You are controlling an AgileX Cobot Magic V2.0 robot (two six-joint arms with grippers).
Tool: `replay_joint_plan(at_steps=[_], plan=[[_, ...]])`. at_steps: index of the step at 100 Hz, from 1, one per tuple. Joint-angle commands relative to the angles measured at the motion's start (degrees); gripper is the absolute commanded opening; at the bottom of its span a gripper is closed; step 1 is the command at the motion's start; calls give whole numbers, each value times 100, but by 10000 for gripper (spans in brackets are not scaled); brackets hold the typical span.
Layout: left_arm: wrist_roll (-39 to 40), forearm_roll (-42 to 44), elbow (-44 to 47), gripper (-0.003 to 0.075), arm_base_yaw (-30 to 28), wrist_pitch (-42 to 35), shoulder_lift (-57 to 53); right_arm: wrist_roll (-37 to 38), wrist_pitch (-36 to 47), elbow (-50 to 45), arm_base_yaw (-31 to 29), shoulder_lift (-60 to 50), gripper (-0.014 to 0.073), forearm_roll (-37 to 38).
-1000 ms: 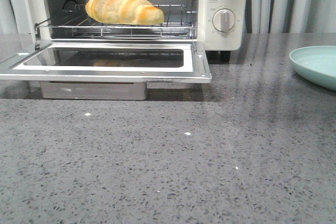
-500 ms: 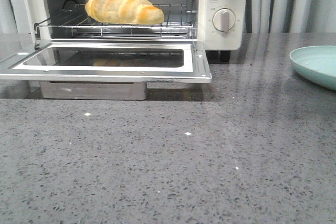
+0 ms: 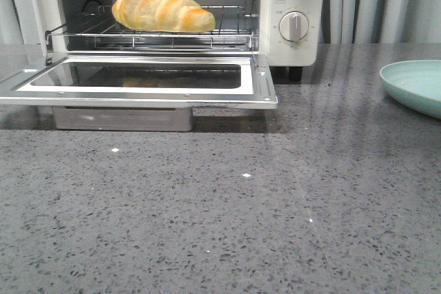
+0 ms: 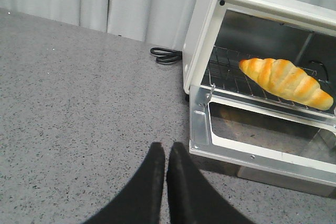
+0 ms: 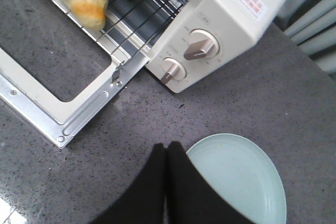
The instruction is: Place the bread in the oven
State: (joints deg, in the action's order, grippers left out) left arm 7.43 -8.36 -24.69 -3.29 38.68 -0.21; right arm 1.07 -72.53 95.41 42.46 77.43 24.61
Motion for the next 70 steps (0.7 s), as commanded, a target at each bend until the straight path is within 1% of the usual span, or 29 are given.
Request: replay_joint_plan(at_steps=[1,11,25,32,49,70], plan=[[27,-89,-133,-21,-12,-454,-144,120,-109,111,-221,-377,-53,205],[27,-89,-133,-21,-12,-454,-144,167,34,-50,-496,-589,-53,205],[27,-89,-133,-21,-12,-454,-144,202,231,-643,-985,-942,-53,94],[27,-89,-133,-21,-12,-454,-144,232,551,-1079,-1204,-1176,-53,-42],[27,-89,-133,-21,-12,-454,-144,282,1628,-2354,-1861,-1863,-53,-431],[27,-89,-133,-21,-12,-454,-144,282,2313,-3678,-2853,-2562,-53,-1013]])
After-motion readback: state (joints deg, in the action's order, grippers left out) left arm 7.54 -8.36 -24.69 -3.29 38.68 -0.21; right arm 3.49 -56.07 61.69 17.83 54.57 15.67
